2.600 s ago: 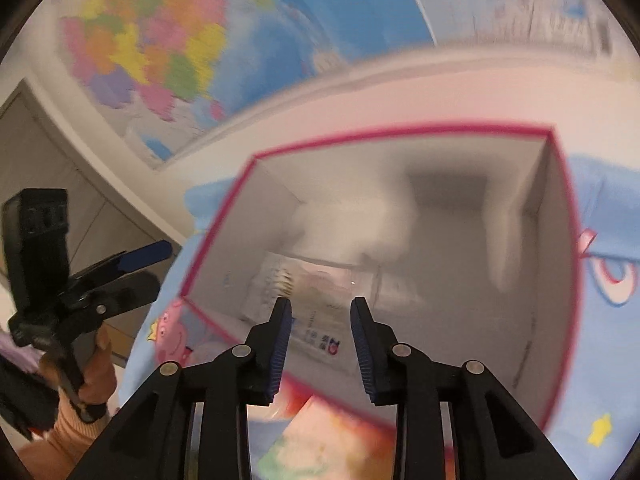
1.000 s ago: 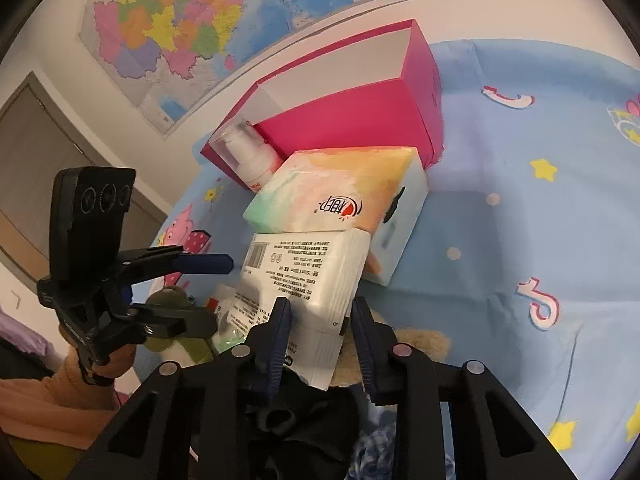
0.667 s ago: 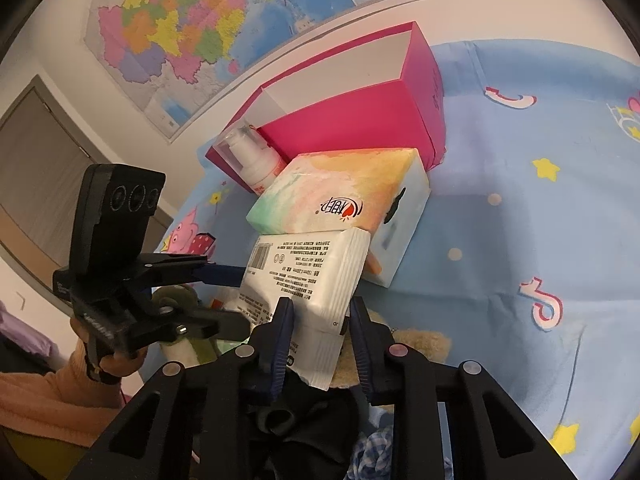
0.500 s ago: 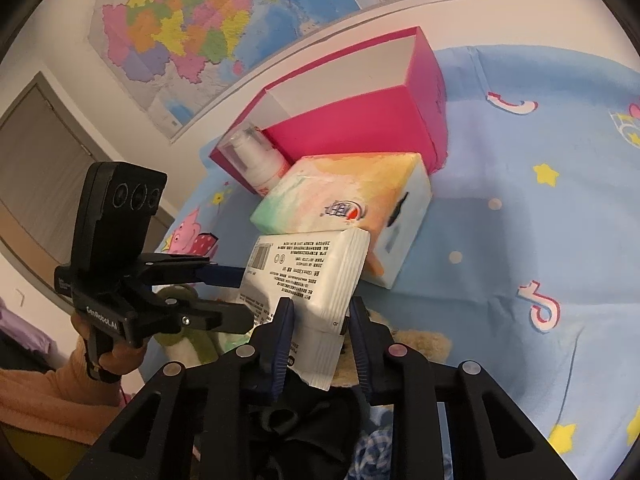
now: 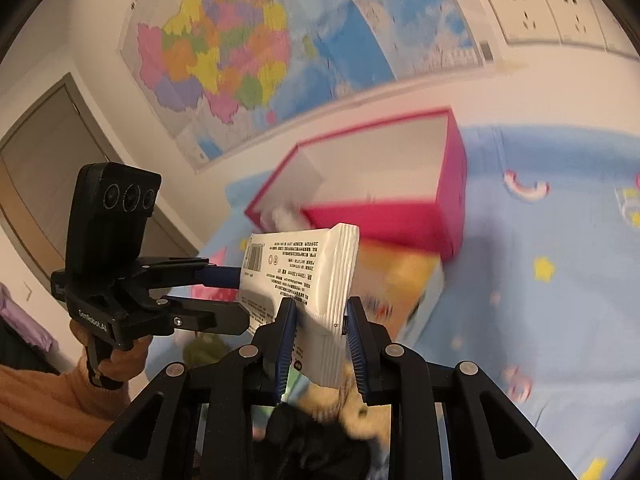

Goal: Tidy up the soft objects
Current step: 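Carry the package over the pink box and release it inside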

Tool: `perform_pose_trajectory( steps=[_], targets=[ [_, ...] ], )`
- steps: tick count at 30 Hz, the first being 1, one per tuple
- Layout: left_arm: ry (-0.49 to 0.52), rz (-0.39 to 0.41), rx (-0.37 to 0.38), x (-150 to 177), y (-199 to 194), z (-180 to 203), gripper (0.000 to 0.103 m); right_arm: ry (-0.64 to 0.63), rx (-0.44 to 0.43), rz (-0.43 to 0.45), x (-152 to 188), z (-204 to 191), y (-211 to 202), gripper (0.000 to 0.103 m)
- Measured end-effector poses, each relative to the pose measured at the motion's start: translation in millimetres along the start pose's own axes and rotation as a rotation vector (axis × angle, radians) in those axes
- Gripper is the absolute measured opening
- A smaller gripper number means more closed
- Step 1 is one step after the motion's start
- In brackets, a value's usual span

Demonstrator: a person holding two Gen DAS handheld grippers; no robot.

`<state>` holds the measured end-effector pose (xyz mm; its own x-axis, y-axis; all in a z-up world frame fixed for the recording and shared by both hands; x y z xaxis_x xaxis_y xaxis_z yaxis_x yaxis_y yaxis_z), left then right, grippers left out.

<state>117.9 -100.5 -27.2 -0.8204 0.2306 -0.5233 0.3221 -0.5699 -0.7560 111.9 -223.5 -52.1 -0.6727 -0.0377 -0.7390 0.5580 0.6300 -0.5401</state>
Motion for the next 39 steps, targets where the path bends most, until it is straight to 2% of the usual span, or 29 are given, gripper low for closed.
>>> perform_pose_trajectory(
  steps=[6,10,18,25,29,32,39],
  targets=[
    [0.021,0.038,-0.074,-50.3,-6.3,-14.4,0.077,0.002,-0.007,0.042,-46.1,10.4,8.7,0.025],
    [-0.009,0.038,-0.100,-76.6,1.2,-31.2,0.077,0.001,0.004,0.045,-72.9,18.1,24.3,0.025],
    [-0.097,0.006,-0.127,-106.0,30.0,-66.2,0.077,0.026,0.028,0.009,-93.7,37.0,59.3,0.025],
    [-0.133,-0.067,-0.146,-106.3,57.3,-84.7,0.077,0.088,0.064,-0.052,-91.7,62.0,84.1,0.025],
    [-0.140,-0.084,-0.158,-105.7,65.4,-89.1,0.077,0.093,0.151,-0.075,-90.2,70.6,87.5,0.025],
    [-0.133,-0.064,-0.186,-108.8,62.2,-91.6,0.077,0.093,0.205,-0.061,-91.5,73.2,82.2,0.031],
    [-0.063,0.051,-0.170,-103.0,24.2,-78.0,0.077,0.041,0.155,-0.014,-81.7,52.7,56.1,0.033]
  ],
)
Point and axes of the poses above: each gripper's, at about its wrist camera, not at the fingertips, and y roughly the way its jaws point, z to its right, x to its underside, the point moved 7 cm from there along y, roughly the way its jaws point, and after that the axes turned 2 degrees about -y, right-handed, at the moved point
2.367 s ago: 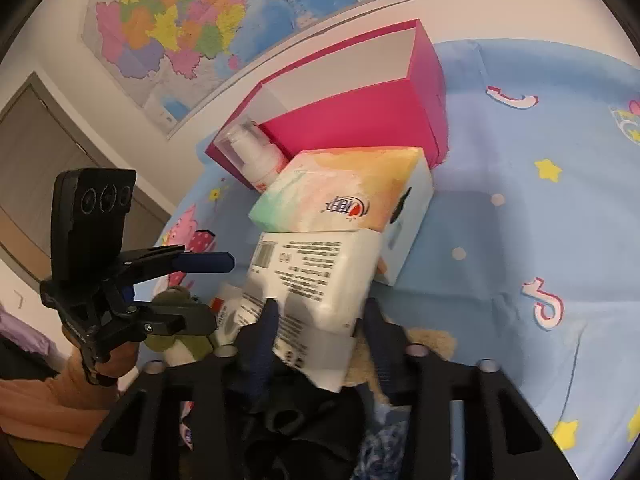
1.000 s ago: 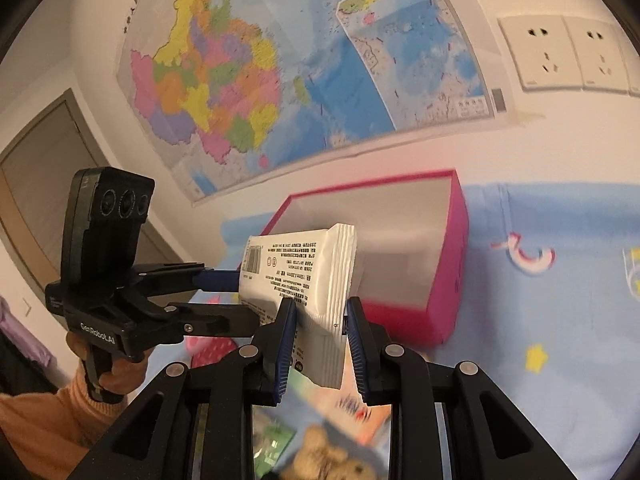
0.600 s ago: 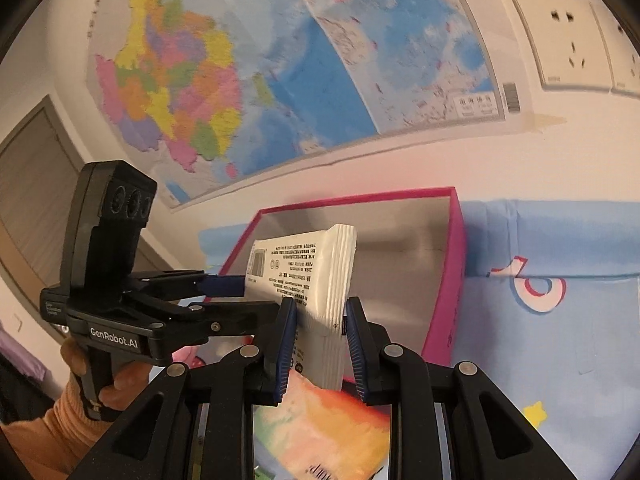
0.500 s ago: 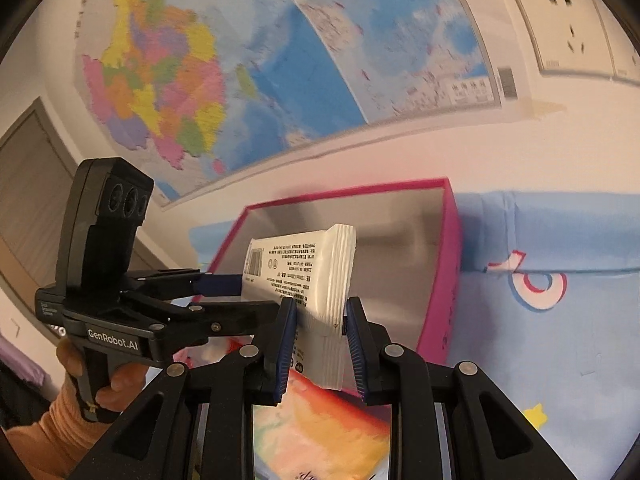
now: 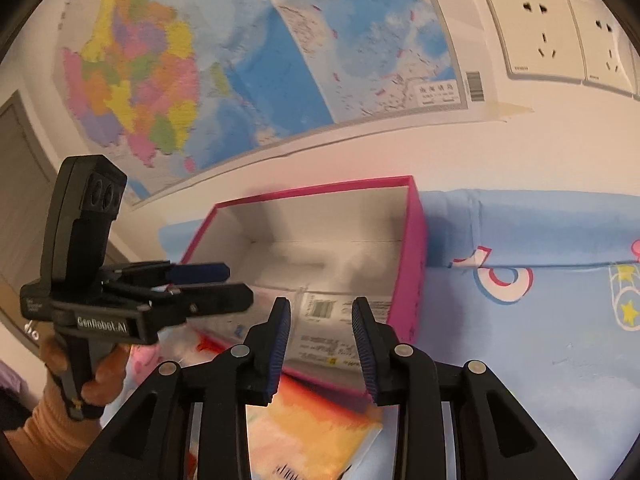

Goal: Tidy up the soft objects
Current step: 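Carry the package over the pink box and release it inside, then grasp the green plush toy with the right gripper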

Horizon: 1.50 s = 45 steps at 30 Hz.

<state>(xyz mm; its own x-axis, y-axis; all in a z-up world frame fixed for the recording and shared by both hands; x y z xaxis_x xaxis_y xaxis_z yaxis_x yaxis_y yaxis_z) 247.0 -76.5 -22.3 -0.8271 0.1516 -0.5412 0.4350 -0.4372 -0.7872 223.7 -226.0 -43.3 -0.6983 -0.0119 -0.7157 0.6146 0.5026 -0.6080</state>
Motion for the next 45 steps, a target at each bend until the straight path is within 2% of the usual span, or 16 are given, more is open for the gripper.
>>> perform_pose_trajectory(
  steps=[7,12,16,25,29,32,35,37,45],
  targets=[
    [0.087,0.133,0.024,32.7,-62.2,11.6,0.078,-0.060,-0.106,0.018,25.8,-35.2,-34.0,0.044],
    [0.070,0.175,0.024,71.8,-89.0,2.2,0.078,-0.099,-0.226,-0.023,62.0,-68.4,-49.2,0.046],
    [0.047,0.167,-0.018,104.2,-95.2,-16.1,0.078,-0.153,-0.292,-0.090,100.5,-98.5,-49.7,0.052],
    [-0.076,0.133,-0.063,173.4,-98.4,-56.2,0.078,-0.263,-0.388,-0.277,176.1,-160.5,-18.0,0.053],
    [-0.127,0.116,-0.075,195.3,-96.9,-70.5,0.078,-0.289,-0.389,-0.317,195.2,-177.6,-2.7,0.054],
    [-0.170,0.108,-0.055,209.6,-96.7,-79.2,0.078,-0.290,-0.373,-0.326,201.5,-182.4,8.0,0.054],
    [-0.199,0.110,-0.038,218.1,-97.9,-85.6,0.078,-0.291,-0.355,-0.317,202.1,-183.8,14.9,0.052],
    [-0.209,0.114,-0.032,221.8,-99.3,-87.8,0.078,-0.292,-0.344,-0.312,199.9,-185.5,19.5,0.031],
    [-0.227,0.124,-0.004,229.8,-104.3,-92.0,0.078,-0.231,-0.355,-0.270,171.8,-183.0,25.1,0.022]
  ],
)
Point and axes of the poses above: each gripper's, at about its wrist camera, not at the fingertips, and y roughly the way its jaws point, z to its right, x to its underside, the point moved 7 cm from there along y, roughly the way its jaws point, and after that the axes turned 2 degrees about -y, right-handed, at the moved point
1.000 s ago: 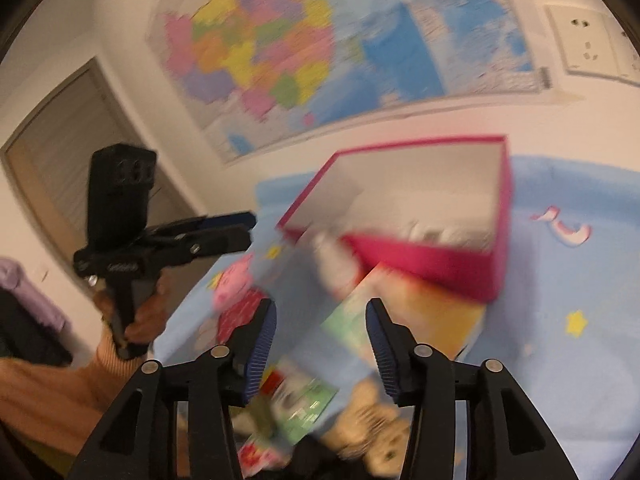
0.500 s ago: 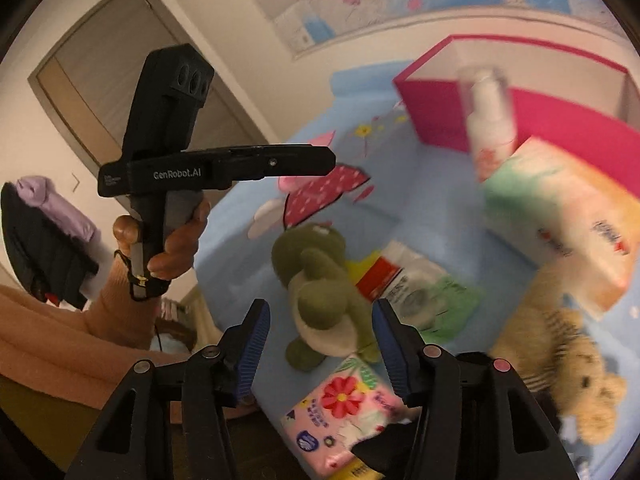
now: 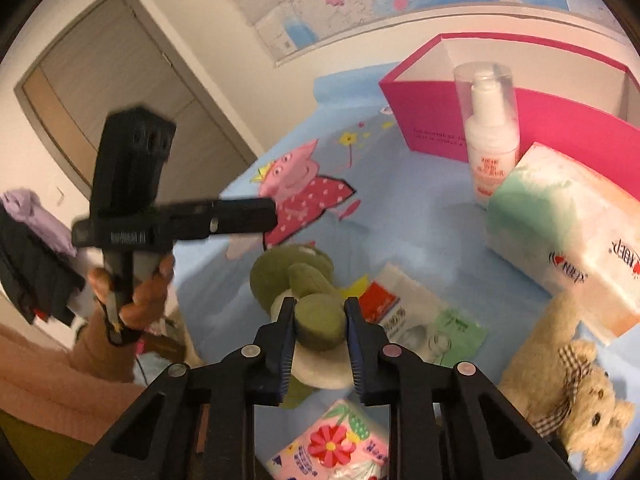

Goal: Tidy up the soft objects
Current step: 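Grasp the green plush toy with the right gripper, then lift the green plush into the pink box and open the right gripper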

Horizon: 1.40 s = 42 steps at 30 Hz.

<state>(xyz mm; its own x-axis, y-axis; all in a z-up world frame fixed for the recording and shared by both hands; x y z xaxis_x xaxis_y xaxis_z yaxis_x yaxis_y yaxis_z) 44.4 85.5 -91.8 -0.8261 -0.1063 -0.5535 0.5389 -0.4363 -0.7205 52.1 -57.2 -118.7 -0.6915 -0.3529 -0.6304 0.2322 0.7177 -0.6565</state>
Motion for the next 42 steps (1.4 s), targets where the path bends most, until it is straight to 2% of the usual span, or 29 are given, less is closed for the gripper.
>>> perform_pose_trajectory(
  steps=[11,20,25,31,35,42],
  targets=[
    [0.027,0.009,0.067,3.4,-5.6,8.6,0.078,0.036,-0.025,0.101,-43.8,19.2,-12.6,0.022],
    [0.074,-0.063,0.084,0.0,31.6,22.4,0.078,0.117,0.019,0.034,-29.8,50.8,-4.2,0.025],
    [0.078,-0.098,0.085,-0.8,48.5,21.8,0.078,0.151,0.029,0.040,-22.9,58.5,-10.3,0.026],
    [0.087,-0.158,0.131,4.6,65.4,32.4,0.078,0.144,0.042,0.042,-19.5,58.4,-11.8,0.024],
    [0.119,-0.132,0.106,-1.7,61.3,44.2,0.078,0.102,0.074,0.065,-26.8,51.5,-18.3,0.023],
    [0.198,0.017,0.059,-44.6,12.9,71.5,0.078,0.013,0.066,0.164,-64.3,29.8,-53.7,0.023]
  ],
)
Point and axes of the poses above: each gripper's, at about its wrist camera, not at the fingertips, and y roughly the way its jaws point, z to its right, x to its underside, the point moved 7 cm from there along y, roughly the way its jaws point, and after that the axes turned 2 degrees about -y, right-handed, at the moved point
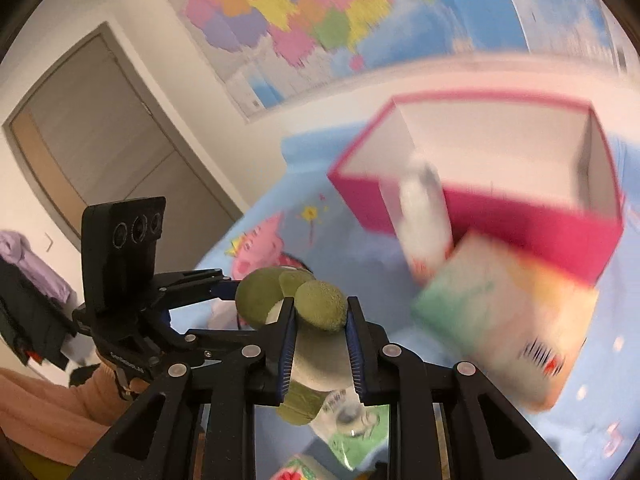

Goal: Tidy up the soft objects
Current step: 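Lift the green plush into the pink box and open the right gripper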

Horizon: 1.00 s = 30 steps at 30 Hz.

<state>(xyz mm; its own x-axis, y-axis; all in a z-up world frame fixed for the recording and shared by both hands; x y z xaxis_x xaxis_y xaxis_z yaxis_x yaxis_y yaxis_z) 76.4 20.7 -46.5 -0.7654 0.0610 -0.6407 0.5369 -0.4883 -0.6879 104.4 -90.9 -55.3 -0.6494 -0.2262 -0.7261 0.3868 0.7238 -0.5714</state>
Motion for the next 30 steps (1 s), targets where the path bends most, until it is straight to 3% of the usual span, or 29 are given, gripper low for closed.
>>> perform_pose_trajectory(
  steps=[8,13,23,30],
  targets=[
    [0.060,0.129,-0.076,-85.0,-33.8,-2.5,0.078,-0.049,-0.021,0.150,-90.1,1.5,-20.7,0.023],
    [0.018,0.142,-0.060,-127.1,-24.5,-18.3,0.078,-0.040,-0.003,0.177,-131.5,23.0,-10.4,0.023],
    [-0.086,0.038,-0.064,-139.4,43.7,-52.6,0.078,0.040,0.038,0.089,-137.5,84.8,40.6,0.023],
    [-0.126,-0.011,-0.089,-137.5,70.4,-66.9,0.078,0.118,0.039,0.025,-134.9,117.1,71.4,0.026]
  ],
)
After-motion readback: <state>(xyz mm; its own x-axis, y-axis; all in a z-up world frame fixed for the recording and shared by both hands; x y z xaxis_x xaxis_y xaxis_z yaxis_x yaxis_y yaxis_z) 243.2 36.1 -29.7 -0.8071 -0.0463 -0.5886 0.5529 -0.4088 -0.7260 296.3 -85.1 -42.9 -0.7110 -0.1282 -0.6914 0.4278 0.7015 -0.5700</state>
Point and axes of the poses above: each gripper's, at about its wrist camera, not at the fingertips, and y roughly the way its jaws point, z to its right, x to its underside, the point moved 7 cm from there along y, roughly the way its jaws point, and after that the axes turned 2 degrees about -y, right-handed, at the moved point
